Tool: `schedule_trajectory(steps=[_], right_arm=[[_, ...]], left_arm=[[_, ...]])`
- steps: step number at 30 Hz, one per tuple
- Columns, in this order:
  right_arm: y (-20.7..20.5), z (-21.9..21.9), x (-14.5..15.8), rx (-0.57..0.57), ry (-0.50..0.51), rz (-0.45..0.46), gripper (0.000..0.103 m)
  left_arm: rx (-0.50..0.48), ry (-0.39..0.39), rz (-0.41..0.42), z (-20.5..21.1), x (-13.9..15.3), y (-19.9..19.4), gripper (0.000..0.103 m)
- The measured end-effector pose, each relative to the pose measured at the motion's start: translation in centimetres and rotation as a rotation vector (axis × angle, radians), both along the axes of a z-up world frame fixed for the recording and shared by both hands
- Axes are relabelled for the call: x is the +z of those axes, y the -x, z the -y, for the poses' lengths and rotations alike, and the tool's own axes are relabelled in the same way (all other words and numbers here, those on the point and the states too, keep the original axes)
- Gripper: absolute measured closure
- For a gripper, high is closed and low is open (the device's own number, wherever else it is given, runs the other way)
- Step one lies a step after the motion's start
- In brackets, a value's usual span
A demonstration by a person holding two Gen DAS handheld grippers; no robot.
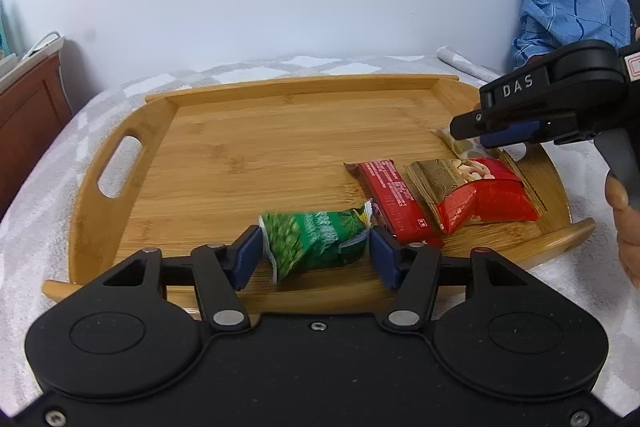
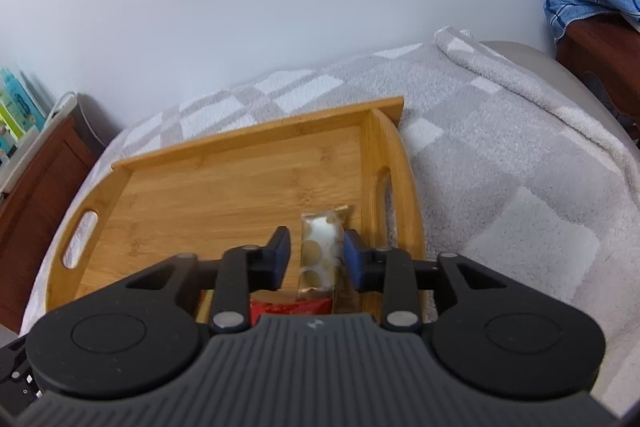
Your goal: Organize snacks
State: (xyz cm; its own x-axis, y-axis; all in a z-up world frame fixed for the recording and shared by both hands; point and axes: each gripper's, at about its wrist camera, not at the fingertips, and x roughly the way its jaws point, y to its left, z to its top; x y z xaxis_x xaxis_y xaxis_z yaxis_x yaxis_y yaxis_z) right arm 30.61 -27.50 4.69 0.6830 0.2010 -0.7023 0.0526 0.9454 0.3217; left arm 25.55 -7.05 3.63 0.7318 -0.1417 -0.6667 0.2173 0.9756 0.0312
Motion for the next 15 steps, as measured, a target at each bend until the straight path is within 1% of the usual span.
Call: schedule_trajectory(steps=[1,2,3,4,10,12,15], right_arm=[[0.1,0.0,0.2,-0.002,0.000,0.006,0.051],[0.2,0.0,0.3,-0.004,0.002,0.013,0.050],[0.4,0.0,0.5,-0.003,0.000,0.020,0.048],[0.6,0.0,0.7,-0.004,-0.004,0.028,0.044],[2.3,0.2,1.7,-0.009,-0.026,0.084,0.035],[3.1,0.2,1.9,-0.010,-0.033,0.098,0.033],[4.5,0.2,2.2,-0.005,-0.041,0.109,0.030]], left_arm=[[0.002,-0.003,0.005,0.0,0.1,0.1,0.037],[0.005,-0.006,0.012,-0.1,0.2,0.3,0.031],[0.004,-0.006,0.016,-0.2,0.4,0.4,0.026],[0.004,-0.005,0.019,-0.2,0.5,0.5,0.025],[0.012,-0.016,0.031,-0.6,1.4,1.7,0.020],[0.010,-0.011,0.036,-0.8,1.8,2.3,0.017],[0.006,-0.007,0.041,-1.0,2.3,3.4,0.016]])
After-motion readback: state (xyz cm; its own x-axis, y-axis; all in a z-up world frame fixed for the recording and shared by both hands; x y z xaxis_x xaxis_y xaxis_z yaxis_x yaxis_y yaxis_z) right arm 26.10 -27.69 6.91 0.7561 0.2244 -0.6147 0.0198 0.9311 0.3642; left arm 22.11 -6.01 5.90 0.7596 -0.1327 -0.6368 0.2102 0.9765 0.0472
